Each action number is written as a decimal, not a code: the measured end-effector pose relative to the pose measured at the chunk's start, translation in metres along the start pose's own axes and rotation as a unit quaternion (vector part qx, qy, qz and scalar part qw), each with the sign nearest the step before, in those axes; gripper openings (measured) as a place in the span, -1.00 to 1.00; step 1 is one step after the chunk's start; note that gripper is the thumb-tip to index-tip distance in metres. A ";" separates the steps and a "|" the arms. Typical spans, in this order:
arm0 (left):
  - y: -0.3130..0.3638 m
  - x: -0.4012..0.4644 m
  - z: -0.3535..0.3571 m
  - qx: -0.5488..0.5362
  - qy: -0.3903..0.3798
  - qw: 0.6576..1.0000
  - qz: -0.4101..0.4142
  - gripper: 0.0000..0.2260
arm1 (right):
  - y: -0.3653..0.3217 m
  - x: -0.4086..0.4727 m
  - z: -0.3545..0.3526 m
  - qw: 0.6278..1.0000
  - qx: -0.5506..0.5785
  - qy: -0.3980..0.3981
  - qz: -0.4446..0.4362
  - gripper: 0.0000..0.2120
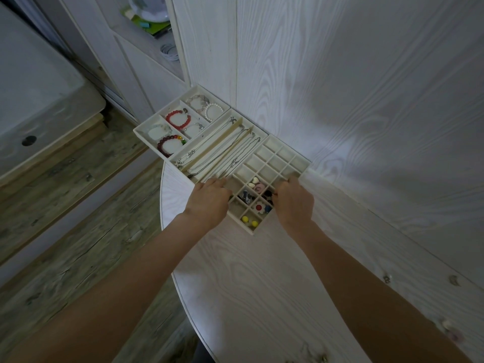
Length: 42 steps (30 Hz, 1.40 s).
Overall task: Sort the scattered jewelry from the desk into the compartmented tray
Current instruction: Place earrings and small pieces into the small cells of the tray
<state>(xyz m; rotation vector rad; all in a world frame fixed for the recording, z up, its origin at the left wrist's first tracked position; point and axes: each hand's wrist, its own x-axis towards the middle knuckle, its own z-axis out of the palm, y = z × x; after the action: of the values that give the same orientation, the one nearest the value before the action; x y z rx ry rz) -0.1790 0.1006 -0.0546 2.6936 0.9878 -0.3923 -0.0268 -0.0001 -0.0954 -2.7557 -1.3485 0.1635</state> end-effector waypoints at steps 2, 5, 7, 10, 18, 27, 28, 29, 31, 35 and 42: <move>0.000 0.000 0.000 0.000 -0.001 1.000 0.000 -0.65 | 0.001 0.000 -0.002 1.000 -0.001 -0.005 -0.005 -0.93; 0.001 0.000 -0.001 0.001 -0.001 1.000 0.001 -0.65 | 0.000 0.001 -0.003 1.000 0.006 0.001 -0.007 -0.92; 0.000 0.000 -0.001 0.001 -0.002 1.000 0.001 -0.65 | -0.001 0.000 -0.001 1.000 0.013 0.004 -0.006 -0.92; 0.000 0.000 0.000 0.002 0.001 1.000 0.001 -0.65 | 0.000 -0.001 -0.001 1.000 0.017 0.005 -0.005 -0.93; 0.001 0.001 -0.001 0.002 0.006 1.000 0.002 -0.66 | -0.003 0.001 -0.014 1.000 -0.006 -0.020 0.008 -0.93; 0.002 0.002 -0.001 0.007 0.008 1.000 0.001 -0.67 | -0.008 0.000 -0.019 0.999 -0.001 -0.022 -0.025 -0.90; 0.001 0.002 -0.001 0.007 0.008 1.000 0.001 -0.67 | -0.008 0.000 -0.017 1.000 0.000 -0.015 -0.023 -0.89; 0.001 0.002 0.000 0.007 0.010 1.000 0.001 -0.67 | -0.007 -0.001 -0.017 1.000 0.003 -0.010 -0.017 -0.88; 0.001 0.002 0.000 0.007 0.011 1.000 0.002 -0.68 | -0.006 -0.001 -0.017 1.000 -0.003 -0.017 -0.005 -0.87; 0.002 0.002 0.000 0.008 0.009 1.000 0.002 -0.67 | -0.005 -0.001 -0.027 0.997 -0.036 -0.060 -0.013 -0.88; 0.001 0.002 0.001 0.013 0.007 1.000 0.003 -0.68 | -0.008 -0.002 -0.033 0.996 -0.039 -0.070 -0.039 -0.87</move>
<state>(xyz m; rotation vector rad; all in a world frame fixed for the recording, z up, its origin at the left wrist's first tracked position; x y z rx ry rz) -0.1768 0.1008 -0.0558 2.7245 0.9855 -0.3875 -0.0298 0.0028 -0.0617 -2.7952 -1.5264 0.3112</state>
